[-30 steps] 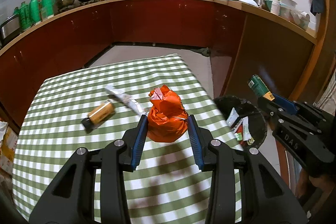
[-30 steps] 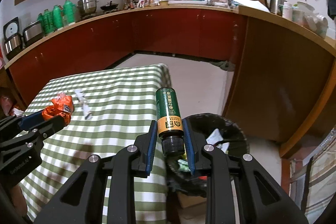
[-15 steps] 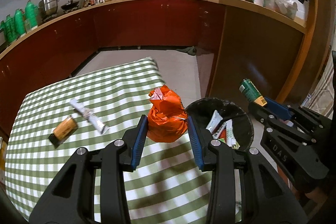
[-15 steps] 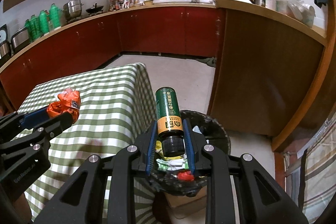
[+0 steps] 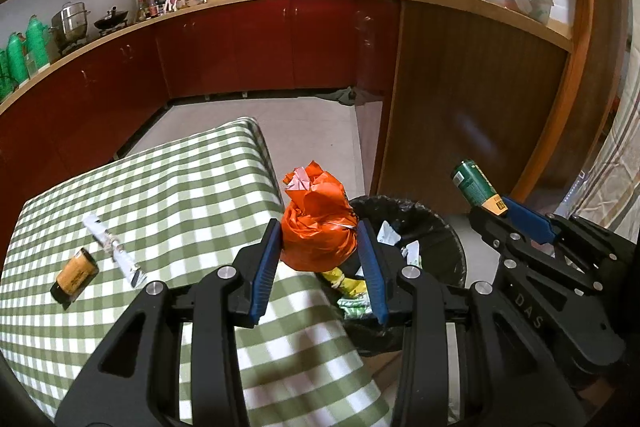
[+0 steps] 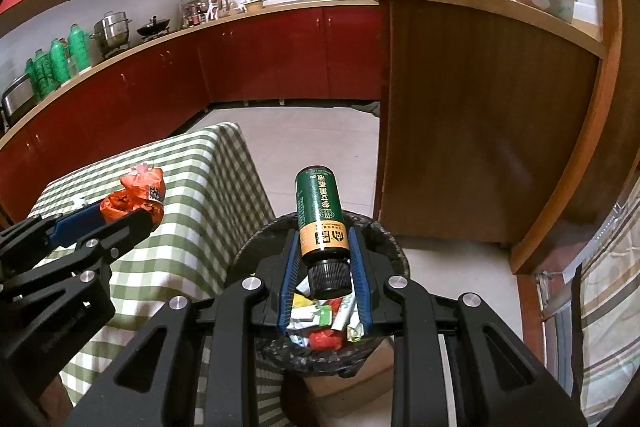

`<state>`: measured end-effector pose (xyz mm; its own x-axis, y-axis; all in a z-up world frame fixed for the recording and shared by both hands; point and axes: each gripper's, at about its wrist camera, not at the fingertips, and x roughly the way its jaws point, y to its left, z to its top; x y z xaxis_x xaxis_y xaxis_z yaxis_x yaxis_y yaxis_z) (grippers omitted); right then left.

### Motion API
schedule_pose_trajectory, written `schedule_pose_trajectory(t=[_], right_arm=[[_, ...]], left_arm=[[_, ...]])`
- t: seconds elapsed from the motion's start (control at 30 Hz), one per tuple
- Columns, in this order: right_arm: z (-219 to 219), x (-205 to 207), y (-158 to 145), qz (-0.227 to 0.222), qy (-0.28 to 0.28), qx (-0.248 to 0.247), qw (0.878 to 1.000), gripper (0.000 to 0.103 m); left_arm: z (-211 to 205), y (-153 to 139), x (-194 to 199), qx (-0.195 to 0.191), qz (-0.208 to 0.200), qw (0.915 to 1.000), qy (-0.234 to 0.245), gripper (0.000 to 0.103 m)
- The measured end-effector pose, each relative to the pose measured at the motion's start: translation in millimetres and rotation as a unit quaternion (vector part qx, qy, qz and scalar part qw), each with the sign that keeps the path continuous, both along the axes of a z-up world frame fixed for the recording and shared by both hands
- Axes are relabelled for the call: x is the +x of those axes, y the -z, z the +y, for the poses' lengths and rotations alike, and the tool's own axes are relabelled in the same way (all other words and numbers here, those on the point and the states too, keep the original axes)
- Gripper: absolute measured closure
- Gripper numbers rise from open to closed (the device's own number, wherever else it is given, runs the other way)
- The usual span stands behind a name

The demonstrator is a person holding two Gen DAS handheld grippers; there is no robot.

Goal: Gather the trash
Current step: 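Carry the orange bag and green can over the black bin and open both tools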

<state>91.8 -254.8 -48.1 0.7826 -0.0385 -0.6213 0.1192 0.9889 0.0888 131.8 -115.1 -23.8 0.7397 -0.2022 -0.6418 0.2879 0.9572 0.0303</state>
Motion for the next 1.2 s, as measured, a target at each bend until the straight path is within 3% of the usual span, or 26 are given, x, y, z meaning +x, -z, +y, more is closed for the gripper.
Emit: schedule_pose_trajectory(t=[0.53, 0.57, 0.67, 1.0, 1.2], right_arm=[[-17.8, 17.7, 14.3, 0.004, 0.016, 0.014, 1.000, 0.077], [-19.2, 19.7, 17.1, 0.005, 0.017, 0.016, 1.000, 0.075], [-21.6, 21.9, 21.7, 0.007, 0.025, 0.023, 0.999, 0.054], [-20.1, 18.1, 17.7, 0.004, 0.029, 0.020, 0.999, 0.049], [-3.5, 16.4, 9.7, 0.002, 0.006, 0.021, 1.000, 0.047]], left_arm=[[-19.2, 23.0, 33.6, 0.009, 0.035, 0.9993, 0.003, 0.063], [-20.0, 25.0, 36.0, 0.011, 0.040, 0.9991, 0.001, 0.057], [-20.8, 29.2, 39.6, 0.015, 0.044, 0.9989, -0.004, 0.053], [-10.3, 26.6, 35.5, 0.020, 0.042, 0.9988, -0.013, 0.040], [18.1, 14.9, 20.4, 0.021, 0.032, 0.9989, -0.028, 0.036]])
